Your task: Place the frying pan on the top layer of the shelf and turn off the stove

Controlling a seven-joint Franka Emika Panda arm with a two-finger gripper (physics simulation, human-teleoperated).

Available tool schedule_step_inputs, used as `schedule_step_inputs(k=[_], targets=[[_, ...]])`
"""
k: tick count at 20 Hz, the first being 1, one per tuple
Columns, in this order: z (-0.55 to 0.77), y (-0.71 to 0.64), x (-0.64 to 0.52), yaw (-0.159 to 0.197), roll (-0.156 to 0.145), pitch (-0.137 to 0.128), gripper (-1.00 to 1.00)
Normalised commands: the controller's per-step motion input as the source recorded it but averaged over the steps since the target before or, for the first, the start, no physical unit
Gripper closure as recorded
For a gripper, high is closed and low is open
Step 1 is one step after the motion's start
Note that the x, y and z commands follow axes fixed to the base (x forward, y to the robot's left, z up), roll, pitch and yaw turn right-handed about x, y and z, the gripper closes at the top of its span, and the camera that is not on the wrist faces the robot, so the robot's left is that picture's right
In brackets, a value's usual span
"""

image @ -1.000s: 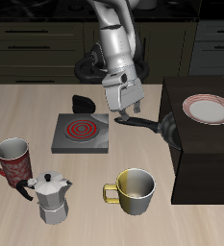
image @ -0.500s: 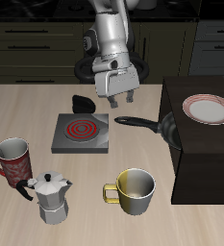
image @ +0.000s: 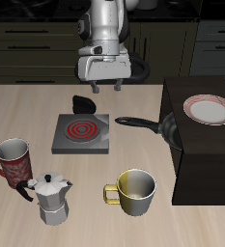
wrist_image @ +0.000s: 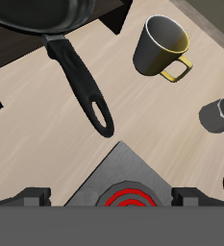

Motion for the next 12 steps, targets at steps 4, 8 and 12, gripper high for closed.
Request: schedule_step_inputs(k=[4, 8, 12], targets=[[0.29, -0.47, -0.36, -0.284, -0.007, -0.029, -1.00], [0.30, -0.44, -0.22, -0.279, -0.050, -0.027, -1.00], [0.27, -0.29, -0.18, -0.187, -0.040, -0.063, -1.00]])
